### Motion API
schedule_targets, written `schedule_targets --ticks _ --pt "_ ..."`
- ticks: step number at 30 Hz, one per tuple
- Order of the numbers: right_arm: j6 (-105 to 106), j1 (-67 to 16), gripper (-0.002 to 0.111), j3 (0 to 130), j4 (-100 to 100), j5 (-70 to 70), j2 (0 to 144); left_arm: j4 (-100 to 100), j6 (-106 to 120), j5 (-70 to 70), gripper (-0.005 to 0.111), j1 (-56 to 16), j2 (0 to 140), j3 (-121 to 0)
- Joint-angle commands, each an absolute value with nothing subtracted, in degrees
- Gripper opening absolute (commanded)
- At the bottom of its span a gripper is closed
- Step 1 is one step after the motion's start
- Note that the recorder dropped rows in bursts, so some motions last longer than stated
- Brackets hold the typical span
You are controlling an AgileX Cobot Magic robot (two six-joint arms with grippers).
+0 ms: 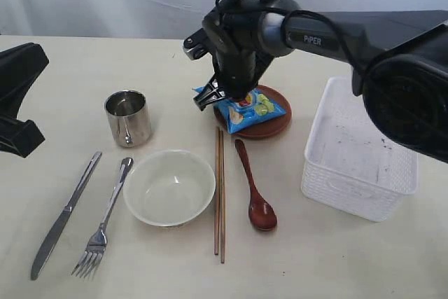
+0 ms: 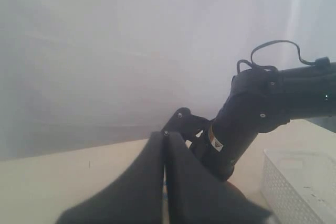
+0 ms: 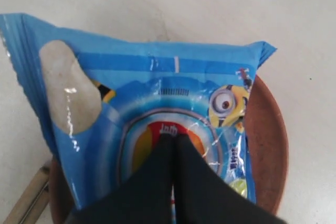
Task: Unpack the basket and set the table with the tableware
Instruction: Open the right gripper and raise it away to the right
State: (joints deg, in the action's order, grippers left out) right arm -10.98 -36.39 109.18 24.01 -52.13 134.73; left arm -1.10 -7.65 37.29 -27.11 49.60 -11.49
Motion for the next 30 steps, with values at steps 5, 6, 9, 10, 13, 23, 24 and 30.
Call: schedule_targets --ticks 5,6,9,10,13,23,24,30 --pt "-11.4 -36.4 0.000 109.2 24.0 -55.1 127.9 -1.3 -7.6 37.3 0.000 -27.2 49.3 -11.1" --pt "-11.4 -36.5 0.000 109.2 24.0 -55.6 126.3 -1.3 -7.6 37.3 0.000 -27.2 49.3 -11.1" --pt "-10.9 -36.7 0.000 109.2 24.0 -57.7 121.3 -1.3 -7.5 37.3 0.000 -27.2 49.3 -11.1" --pt "-10.7 -36.7 0.000 109.2 24.0 -58.6 119.8 -1.3 -7.5 37.3 0.000 -27.2 49.3 -11.1" --pt "-9.4 -35.9 0.000 109.0 23.6 -61.6 116.2 -1.3 -7.6 37.1 0.000 -27.2 49.3 -11.1" --pt "-6.0 -34.8 0.000 83.9 18.1 -47.2 99.4 -1.3 -7.3 36.9 0.000 -27.2 49.3 -11.1" --pt "-6.0 -34.8 0.000 79.5 18.0 -43.3 96.9 -1.3 -7.3 36.8 0.000 -27.2 49.3 -11.1" --pt "-6.6 -34.8 0.000 55.5 17.8 -19.4 84.1 -1.3 -7.4 35.2 0.000 -27.2 49.3 -11.1"
